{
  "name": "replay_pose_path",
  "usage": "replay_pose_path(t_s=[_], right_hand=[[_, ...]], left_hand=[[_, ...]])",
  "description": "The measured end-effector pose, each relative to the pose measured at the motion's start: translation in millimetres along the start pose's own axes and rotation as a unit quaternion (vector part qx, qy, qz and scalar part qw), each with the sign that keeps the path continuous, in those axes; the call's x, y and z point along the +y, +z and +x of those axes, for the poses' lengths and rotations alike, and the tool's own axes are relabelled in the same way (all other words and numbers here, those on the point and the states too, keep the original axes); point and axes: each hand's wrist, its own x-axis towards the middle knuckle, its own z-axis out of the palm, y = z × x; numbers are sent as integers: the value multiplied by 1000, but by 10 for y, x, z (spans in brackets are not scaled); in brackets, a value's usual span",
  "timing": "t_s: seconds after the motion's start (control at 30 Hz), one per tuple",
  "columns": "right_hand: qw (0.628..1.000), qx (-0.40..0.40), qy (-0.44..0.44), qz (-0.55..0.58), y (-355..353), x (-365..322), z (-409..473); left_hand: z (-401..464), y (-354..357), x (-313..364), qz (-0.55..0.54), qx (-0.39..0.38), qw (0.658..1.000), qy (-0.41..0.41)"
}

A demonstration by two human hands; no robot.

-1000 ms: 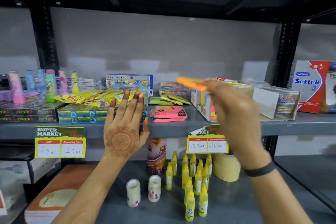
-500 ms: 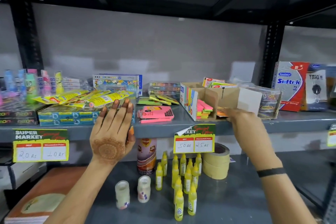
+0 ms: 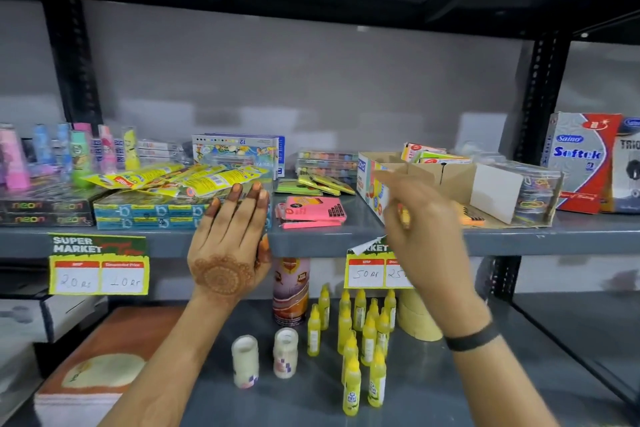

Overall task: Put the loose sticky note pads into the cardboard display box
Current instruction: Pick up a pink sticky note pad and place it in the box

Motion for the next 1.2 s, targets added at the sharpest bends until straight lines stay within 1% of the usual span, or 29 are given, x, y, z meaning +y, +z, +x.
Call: replay_pose_path(t_s=[0.07,0.17,0.23,0.27,0.37,0.53,0.67,0.73,0.8,0.9,0.97,1.03,1.1,1.2], right_hand=[[996,-69,-47,18,246,-148,21],[982,-167,-83,-18,572,-206,39],[973,-197,-103,-56,690,-200,14],[972,-193,-111,-73,708,-191,-4],[978,-144,-124,-81,670,-161,-50],[983,-118,-133,-55,602,-135,-89],[981,-120,-147,-46,539,-133,-87],[984,-100,-145,-32,475,-117,-69],[989,-41,-144,-3,374,-123,-26],[988,76,-133,24,155,-99,75],[982,147,-116,12,-9,-10,146],[975,201,-87,-21,-134,157,195],[972,222,-58,-46,-213,377,203],[976,209,-14,-63,-237,718,130]], left_hand=[[2,-9,-2,-6,-2,1000,0],[-2,-16,-5,-7,-8,1000,1],[-8,-15,-8,-3,-13,1000,1],[-8,-13,-8,-2,-14,1000,1],[-3,-12,-14,0,-13,1000,2],[5,-11,-15,4,-13,1000,0],[0,-12,-15,1,-10,1000,-3],[0,-9,-11,-1,-9,1000,-1],[0,-9,-10,-2,-1,1000,-1],[5,-10,-9,-4,7,1000,0],[8,-10,-5,-4,6,1000,1],[6,-8,-6,-1,3,1000,1],[0,-4,-3,2,3,1000,0],[-11,-2,-10,6,-4,1000,1]])
